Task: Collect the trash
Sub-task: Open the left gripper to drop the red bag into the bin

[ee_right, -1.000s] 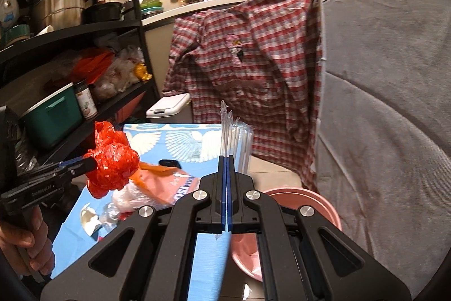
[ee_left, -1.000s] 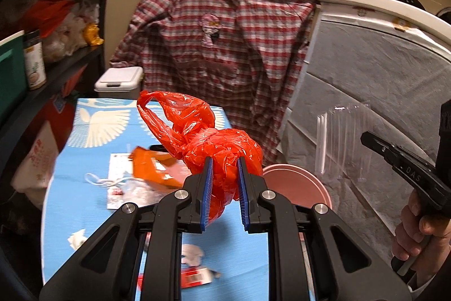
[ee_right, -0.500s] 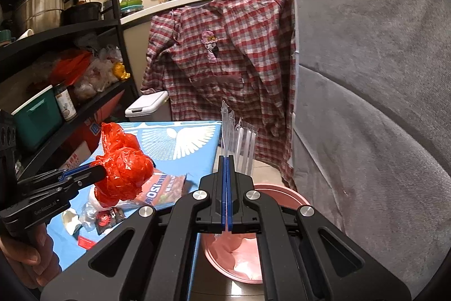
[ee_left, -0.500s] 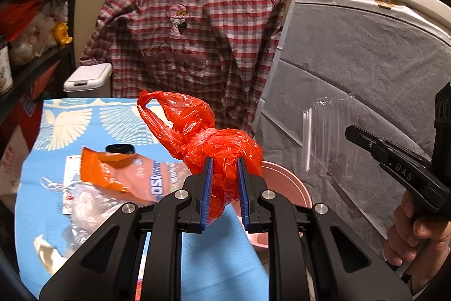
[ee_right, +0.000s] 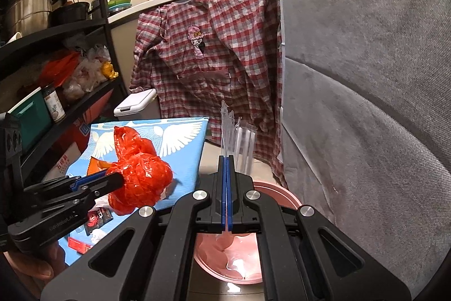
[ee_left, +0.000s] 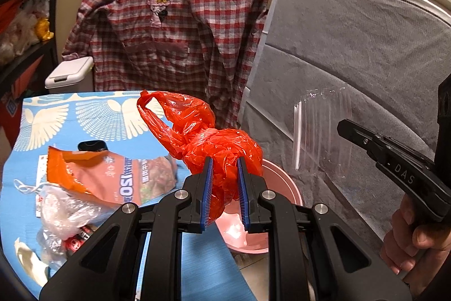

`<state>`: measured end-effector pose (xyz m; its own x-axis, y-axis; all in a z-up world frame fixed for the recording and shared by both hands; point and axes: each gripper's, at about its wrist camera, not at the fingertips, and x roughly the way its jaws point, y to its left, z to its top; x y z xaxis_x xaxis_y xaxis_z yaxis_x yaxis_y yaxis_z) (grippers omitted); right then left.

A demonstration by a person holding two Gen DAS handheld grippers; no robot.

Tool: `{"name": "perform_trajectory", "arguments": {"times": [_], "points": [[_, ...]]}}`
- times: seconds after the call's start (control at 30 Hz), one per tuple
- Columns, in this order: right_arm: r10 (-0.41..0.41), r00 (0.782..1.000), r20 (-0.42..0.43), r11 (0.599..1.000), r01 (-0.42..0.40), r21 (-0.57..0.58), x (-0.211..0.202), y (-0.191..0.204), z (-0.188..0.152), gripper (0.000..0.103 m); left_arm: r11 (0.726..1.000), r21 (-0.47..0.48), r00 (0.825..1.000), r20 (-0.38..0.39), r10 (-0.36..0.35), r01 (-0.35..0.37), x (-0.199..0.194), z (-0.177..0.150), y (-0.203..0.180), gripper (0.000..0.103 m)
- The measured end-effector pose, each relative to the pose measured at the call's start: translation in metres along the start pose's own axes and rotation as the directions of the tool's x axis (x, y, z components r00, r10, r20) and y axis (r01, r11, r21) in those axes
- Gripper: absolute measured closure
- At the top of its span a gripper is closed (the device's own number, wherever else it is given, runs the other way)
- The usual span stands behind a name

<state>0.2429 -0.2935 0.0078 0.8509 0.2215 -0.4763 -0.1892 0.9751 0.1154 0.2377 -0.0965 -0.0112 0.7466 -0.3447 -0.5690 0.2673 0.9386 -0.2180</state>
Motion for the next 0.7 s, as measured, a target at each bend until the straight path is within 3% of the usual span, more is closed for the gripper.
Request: {"name": "perform_trajectory", "arguments": {"times": [0.4, 0.53, 0.57, 0.6, 0.67, 0.7], "points": [[-0.010, 1.000, -0.005, 1.000, 0.010, 0.025, 0.003, -0.010, -0.001, 0.102, 1.000, 0.010, 0.999, -0.028, -0.023, 0.023, 0.018, 0.002, -0.012, 0.086], [-0.022, 1.000, -0.009, 0.999, 0.022, 0.032, 0.005, -0.012, -0.001, 0.098, 1.000, 0.004, 0.999, -0.038, -0.025, 0.025, 0.023, 0.003, -0.015, 0.078], [-0.026, 1.000, -0.013, 0.999, 0.026, 0.034, 0.005, -0.013, -0.001, 0.095, 1.000, 0.001, 0.999, -0.035, -0.022, 0.022, 0.023, 0.004, -0.014, 0.072], [-0.029, 0.999, -0.014, 0.999, 0.030, 0.039, 0.005, -0.014, -0.001, 0.091, 1.000, -0.007, 0.999, -0.028, -0.020, 0.020, 0.022, 0.005, -0.012, 0.072], [-0.040, 0.999, -0.007, 0.998, 0.040, 0.044, 0.004, -0.016, -0.001, 0.070, 1.000, -0.017, 1.000, -0.021, -0.022, 0.021, 0.021, 0.006, -0.010, 0.072], [-0.045, 0.999, -0.002, 0.998, 0.045, 0.044, 0.003, -0.016, 0.000, 0.069, 0.999, -0.024, 1.000, -0.017, -0.023, 0.023, 0.019, 0.007, -0.008, 0.072]]}}
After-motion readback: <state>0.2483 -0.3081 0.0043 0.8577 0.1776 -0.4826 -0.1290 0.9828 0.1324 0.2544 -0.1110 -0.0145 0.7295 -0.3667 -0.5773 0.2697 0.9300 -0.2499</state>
